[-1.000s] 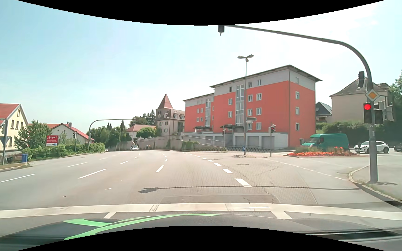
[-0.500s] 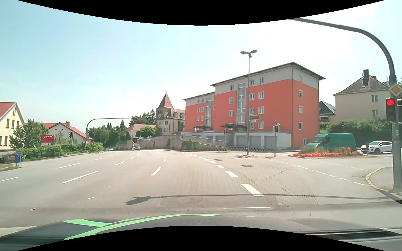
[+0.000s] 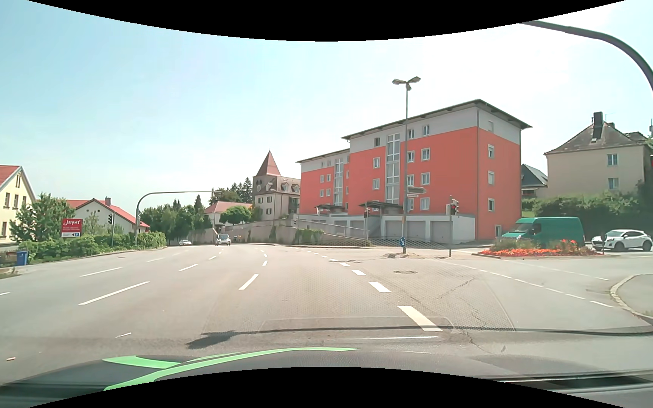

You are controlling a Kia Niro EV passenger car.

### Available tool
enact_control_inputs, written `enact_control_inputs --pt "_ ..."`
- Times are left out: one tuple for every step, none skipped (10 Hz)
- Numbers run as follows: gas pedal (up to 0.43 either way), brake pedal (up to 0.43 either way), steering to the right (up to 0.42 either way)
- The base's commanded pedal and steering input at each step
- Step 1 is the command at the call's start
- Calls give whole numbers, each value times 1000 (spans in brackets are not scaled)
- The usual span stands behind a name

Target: Follow the waypoints while adhering to traffic rules and regulations

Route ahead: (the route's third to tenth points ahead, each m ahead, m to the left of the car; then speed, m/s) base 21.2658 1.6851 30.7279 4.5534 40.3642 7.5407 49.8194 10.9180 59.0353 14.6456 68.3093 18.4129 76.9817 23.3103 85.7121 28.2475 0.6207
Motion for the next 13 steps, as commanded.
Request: enact_control_inputs --pt "0 220 5" --pt "0 226 5" --pt "0 226 5" --pt "0 226 5" --pt "0 232 4" --pt "0 232 5" --pt "0 232 5" --pt "0 232 3" --pt "0 238 3" --pt "0 238 3" --pt "0 238 3" --pt "0 238 3" --pt "0 238 3"
